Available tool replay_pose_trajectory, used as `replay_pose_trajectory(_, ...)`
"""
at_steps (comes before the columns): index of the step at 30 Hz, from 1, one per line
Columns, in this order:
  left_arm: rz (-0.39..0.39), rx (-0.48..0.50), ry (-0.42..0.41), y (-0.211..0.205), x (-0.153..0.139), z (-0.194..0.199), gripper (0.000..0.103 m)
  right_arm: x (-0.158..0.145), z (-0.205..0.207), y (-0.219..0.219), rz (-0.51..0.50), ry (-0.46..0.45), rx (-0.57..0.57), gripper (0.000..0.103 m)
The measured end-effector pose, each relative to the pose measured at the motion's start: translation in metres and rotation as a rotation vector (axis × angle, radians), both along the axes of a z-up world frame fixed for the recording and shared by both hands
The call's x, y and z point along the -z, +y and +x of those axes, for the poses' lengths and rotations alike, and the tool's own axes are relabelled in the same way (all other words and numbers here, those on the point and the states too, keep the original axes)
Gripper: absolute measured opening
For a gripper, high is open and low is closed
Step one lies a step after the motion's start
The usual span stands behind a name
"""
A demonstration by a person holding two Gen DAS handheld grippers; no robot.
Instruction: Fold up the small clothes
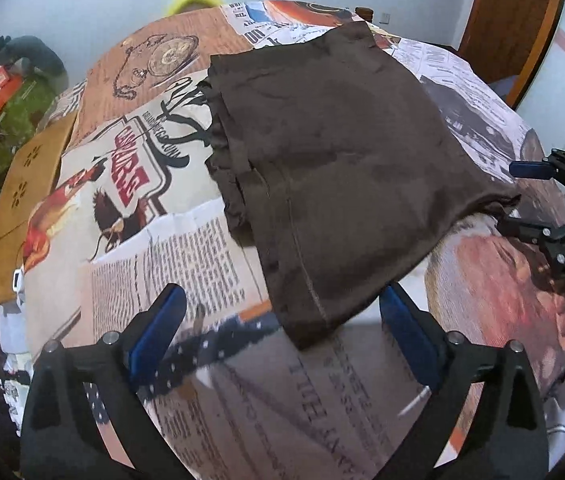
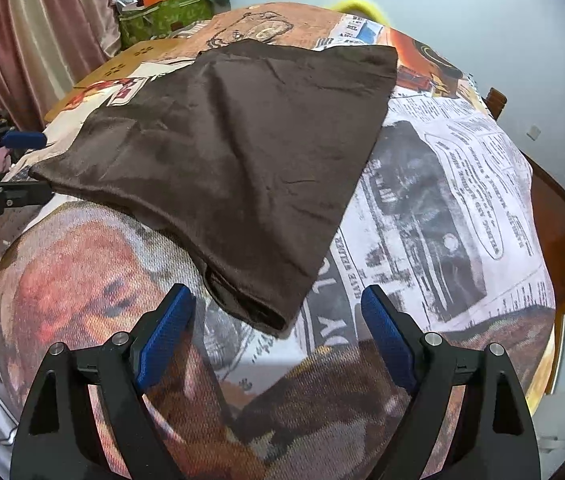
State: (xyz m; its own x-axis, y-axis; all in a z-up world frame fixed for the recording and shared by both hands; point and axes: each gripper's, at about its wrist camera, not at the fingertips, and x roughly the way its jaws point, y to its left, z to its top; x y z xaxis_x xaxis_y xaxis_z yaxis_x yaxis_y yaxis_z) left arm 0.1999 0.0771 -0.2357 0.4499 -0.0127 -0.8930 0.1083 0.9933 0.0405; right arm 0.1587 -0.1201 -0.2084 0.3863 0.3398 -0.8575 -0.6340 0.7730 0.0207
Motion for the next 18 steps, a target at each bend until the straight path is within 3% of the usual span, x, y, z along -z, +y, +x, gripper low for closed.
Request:
replay_pose_trajectory(6, 0.03, -0.003, -0.021, -0.002, -0.001, 0.016, 0.099, 0.002, 0.004, 0.01, 0.009, -0.002, -0.013, 0.085)
replay_pose_trajectory(16, -0.057, -0.052, -0.033, 0.01, -0.011, 0.025, 0.099, 0.004, 0.016, 0.038, 0.004, -0.025, -0.065, 0.085)
replay_pose_trajectory(18, -0.052, -0.052, -0.041, 0.007, -0.013, 0.022, 0.099, 0.004, 0.018, 0.042, 0.007, -0.028, -0.079, 0.081)
